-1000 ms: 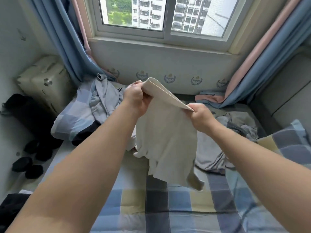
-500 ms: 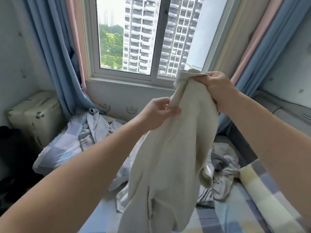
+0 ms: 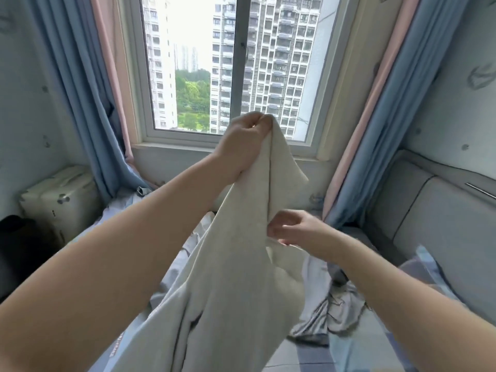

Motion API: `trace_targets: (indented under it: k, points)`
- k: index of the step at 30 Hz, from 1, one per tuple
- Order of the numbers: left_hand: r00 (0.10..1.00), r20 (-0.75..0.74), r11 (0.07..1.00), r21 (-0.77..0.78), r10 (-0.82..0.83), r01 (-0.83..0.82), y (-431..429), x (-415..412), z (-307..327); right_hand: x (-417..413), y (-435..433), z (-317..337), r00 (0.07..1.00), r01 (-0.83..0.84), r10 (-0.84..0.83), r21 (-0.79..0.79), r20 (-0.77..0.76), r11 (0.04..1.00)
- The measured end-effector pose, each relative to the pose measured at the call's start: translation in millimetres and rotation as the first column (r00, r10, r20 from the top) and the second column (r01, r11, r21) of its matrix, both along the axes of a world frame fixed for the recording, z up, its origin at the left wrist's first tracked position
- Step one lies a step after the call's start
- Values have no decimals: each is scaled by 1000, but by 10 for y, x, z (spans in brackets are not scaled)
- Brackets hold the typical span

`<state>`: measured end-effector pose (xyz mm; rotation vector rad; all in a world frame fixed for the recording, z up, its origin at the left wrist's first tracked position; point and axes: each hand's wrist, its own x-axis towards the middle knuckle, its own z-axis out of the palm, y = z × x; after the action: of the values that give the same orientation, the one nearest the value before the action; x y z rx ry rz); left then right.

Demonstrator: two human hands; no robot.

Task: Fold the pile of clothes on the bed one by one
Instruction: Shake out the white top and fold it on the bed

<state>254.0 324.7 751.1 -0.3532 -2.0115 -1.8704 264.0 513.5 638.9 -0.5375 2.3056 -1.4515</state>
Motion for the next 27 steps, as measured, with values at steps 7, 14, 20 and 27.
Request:
trace_targets:
  k: [7,14,20,27]
  points:
    - [993,120,1000,26,6,-9,337,119,112,60,275,-558,988,-85,90,-42,129,995]
    - [959,86,962,-78,269,-263,137,148,18,-68,696,-505,995,76,-90,-286,-37,955]
    - [949,179,800,-590,260,-108,135,282,-522,-118,799,212,949,74,-190,-408,-252,910]
    - [889,403,875,-325,-216,359,579,321,-1081,-40,709,405,945,68,-151,-277,-289,958]
